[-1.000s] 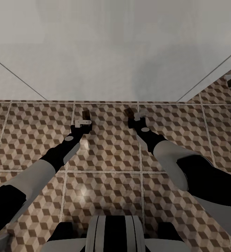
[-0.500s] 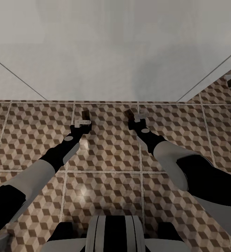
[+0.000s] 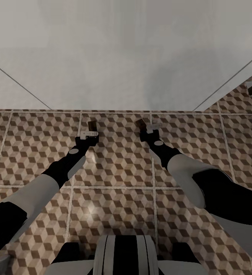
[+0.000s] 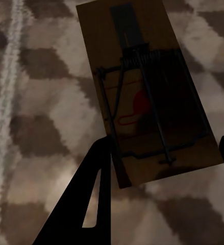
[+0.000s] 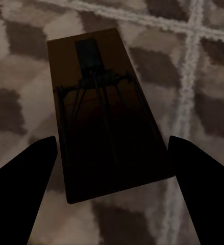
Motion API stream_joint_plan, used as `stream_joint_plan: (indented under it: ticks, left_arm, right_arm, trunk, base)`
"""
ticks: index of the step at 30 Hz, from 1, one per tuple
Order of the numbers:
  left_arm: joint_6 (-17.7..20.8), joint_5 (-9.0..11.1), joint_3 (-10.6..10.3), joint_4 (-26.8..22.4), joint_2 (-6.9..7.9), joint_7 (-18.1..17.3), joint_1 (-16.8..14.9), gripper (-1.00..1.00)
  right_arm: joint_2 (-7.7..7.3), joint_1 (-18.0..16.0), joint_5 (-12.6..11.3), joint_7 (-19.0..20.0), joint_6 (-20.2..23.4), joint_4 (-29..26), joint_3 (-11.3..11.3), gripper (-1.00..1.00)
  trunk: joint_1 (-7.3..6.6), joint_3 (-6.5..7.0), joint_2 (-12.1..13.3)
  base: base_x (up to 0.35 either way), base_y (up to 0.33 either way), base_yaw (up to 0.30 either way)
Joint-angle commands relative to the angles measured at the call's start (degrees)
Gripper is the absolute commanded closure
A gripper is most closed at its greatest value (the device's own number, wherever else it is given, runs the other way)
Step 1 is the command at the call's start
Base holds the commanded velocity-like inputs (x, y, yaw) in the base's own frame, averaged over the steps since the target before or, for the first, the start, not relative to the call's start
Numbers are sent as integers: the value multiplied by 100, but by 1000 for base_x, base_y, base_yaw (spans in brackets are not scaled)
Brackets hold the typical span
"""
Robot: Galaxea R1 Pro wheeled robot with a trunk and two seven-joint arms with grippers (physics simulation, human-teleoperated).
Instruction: Take the four mousetraps from the cabinet in the bathroom and place them on the bathroom floor. Make sure all four end up on the same floor surface, and ensure that at least two of them are either under or directly next to the same bathroom sink.
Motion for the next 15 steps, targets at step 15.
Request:
stream_joint_plan:
  ticks: [15]
  left_arm:
    - [-8, 44, -50, 11, 9, 46, -5, 100]
  right_arm:
    - [-2, 3, 22, -31, -27, 18, 34, 100]
  trunk:
    - [-1, -3, -1]
  base:
    - [0, 0, 0]
